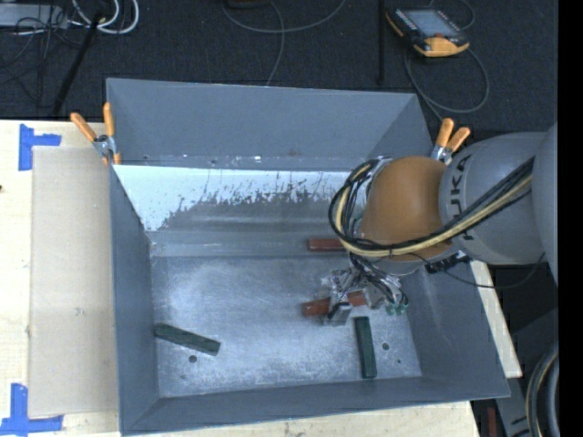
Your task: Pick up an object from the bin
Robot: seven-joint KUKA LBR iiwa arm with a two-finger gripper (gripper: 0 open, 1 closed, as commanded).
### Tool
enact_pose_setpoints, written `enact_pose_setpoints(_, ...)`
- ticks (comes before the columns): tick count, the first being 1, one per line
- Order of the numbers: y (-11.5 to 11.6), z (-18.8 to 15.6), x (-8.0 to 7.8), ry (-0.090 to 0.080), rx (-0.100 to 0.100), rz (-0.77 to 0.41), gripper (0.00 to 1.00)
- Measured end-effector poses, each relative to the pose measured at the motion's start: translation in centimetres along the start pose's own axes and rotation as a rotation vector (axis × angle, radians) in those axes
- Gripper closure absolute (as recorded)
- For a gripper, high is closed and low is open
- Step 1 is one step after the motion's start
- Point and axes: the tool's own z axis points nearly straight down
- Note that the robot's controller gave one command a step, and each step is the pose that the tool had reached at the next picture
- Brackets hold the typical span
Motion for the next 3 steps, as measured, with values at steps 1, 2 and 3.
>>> enact_pose_setpoints(1,-8.7,-1.1,7.7,0.002,0.001,-0.417,1.0)
enact_pose_setpoints(2,-9.0,-10.5,8.1,-0.007,0.005,-0.449,1.0)
enact_pose_setpoints(3,-9.0,-10.1,8.3,-0.001,0.0,-0.446,0.0)
